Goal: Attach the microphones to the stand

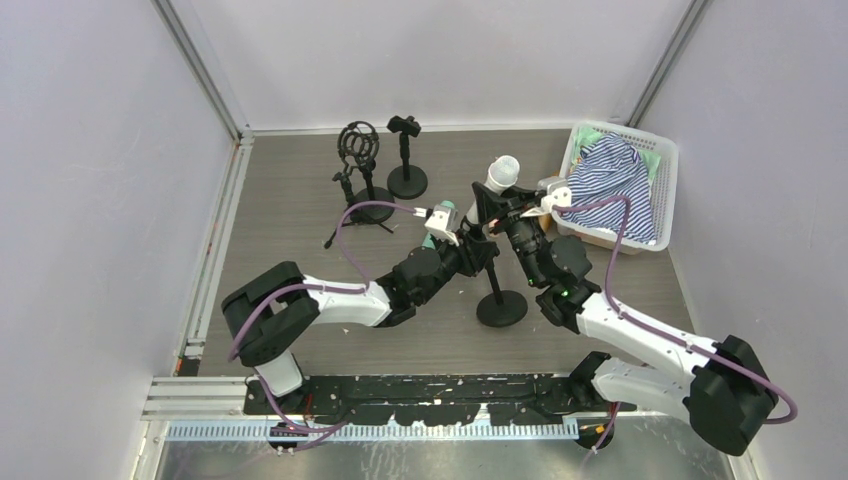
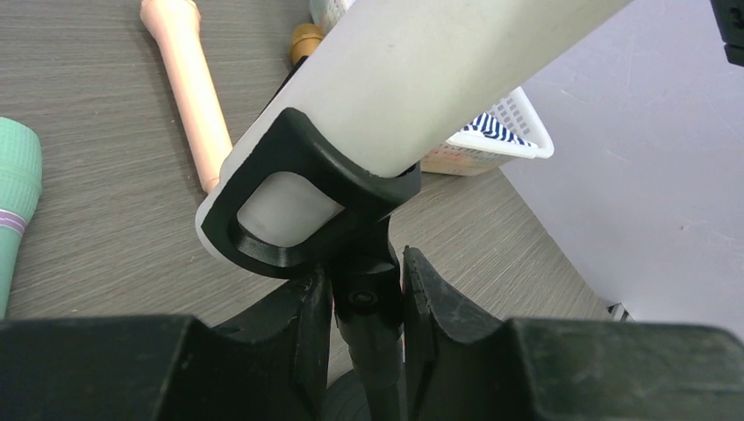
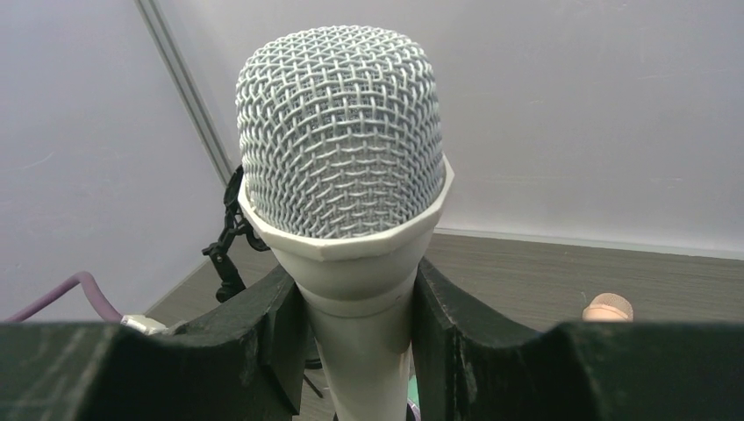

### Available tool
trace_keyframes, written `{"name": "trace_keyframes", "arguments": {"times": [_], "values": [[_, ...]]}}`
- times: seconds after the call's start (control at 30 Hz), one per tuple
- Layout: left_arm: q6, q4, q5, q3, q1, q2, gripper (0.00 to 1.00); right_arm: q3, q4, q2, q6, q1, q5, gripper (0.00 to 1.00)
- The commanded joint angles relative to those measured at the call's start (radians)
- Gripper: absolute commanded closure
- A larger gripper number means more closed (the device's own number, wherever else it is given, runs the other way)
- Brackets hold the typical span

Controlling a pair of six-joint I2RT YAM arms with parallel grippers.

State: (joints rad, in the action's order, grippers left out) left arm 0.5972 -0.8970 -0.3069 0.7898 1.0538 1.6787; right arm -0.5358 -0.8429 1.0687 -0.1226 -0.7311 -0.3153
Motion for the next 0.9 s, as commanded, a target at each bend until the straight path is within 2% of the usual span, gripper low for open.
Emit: {"name": "trace_keyframes", "arguments": {"times": [0.0,0.13,0.27,0.47,0.53,0.63,0.77,0.87], "values": [[-0.160,-0.200,0.218,0.083,0.068,-0.120,1.00,0.095,0.597,0.044,-0.101,-0.044,0.160,0.99],[-0.222,-0.138,0.195,0.074,0.069,-0.143,0.99,0.027,0.690,-0.098,-0.101,-0.044,0.186,0.98],[-0.273,-0.119,0.170,0.058,0.068,-0.149,1.00,-0.052,0.775,-0.219,-0.104,-0.044,0.217,0.73],[-0.277,-0.120,0.150,0.049,0.068,-0.138,0.99,-0.110,0.824,-0.359,-0.134,-0.044,0.228,0.56],[-0.274,-0.119,0.136,0.048,0.068,-0.134,1.00,-0.127,0.835,-0.398,-0.144,-0.044,0.240,0.39],[-0.280,-0.111,0.119,0.045,0.068,-0.132,0.99,-0.180,0.910,-0.457,-0.154,-0.044,0.265,0.28],[-0.302,-0.093,0.111,0.043,0.068,-0.129,1.00,-0.248,1.019,-0.528,-0.166,-0.044,0.276,0.20],[-0.336,-0.096,0.105,0.036,0.069,-0.126,0.99,-0.308,1.137,-0.571,-0.189,-0.044,0.227,0.17]]}}
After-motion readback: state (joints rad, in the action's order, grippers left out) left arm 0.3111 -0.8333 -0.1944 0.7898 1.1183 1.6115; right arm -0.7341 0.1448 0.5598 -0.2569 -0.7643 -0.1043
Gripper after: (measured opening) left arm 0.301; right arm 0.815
